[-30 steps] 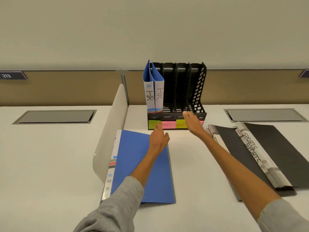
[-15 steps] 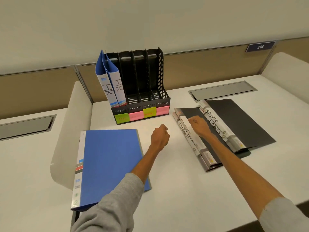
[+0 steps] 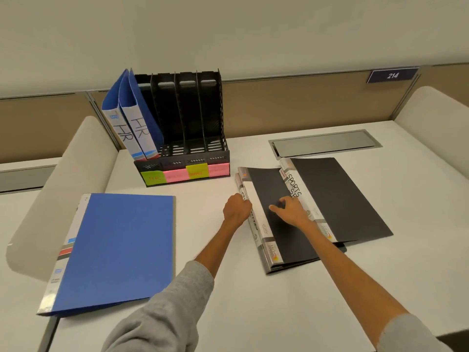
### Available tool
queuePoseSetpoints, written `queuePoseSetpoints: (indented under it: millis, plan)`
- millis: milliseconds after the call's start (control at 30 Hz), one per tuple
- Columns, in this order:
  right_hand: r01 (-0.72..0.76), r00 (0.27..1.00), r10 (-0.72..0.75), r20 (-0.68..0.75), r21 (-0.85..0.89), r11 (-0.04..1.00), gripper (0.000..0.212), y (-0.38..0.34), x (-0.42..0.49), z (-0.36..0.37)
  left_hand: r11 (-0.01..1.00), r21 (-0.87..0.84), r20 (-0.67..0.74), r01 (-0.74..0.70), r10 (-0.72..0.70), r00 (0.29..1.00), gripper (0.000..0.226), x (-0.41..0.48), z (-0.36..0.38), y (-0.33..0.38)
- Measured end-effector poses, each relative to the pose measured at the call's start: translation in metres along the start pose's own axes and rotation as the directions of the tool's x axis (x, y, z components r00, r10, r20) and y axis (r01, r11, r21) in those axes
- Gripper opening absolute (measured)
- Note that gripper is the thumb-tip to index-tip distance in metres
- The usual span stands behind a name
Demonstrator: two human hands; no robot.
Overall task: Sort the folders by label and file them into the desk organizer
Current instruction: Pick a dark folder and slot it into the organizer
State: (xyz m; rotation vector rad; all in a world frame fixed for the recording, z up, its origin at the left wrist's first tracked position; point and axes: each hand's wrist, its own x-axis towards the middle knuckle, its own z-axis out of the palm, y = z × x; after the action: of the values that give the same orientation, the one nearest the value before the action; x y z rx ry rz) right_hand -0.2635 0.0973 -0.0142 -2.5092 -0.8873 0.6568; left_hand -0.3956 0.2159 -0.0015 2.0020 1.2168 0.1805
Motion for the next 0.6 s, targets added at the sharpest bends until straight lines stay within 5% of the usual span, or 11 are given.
queuePoseSetpoints:
  millis: [367, 600]
  plan:
    - [0.151, 0.984, -0.159, -0.079, -0.093, 0.984, 0.055, 0.028, 0.000, 0.021, 0.995, -0.065, -0.063, 0.082, -0.086, 0.994, 0.038, -0.023, 0.045, 0.007]
    - [0.202, 0.979, -0.197, 0.042, -0.164, 0.966, 0.053, 0.037, 0.006, 0.019, 0.979, -0.171, -0.085, 0.109, -0.125, 0.989, 0.054, -0.031, 0.054, 0.015]
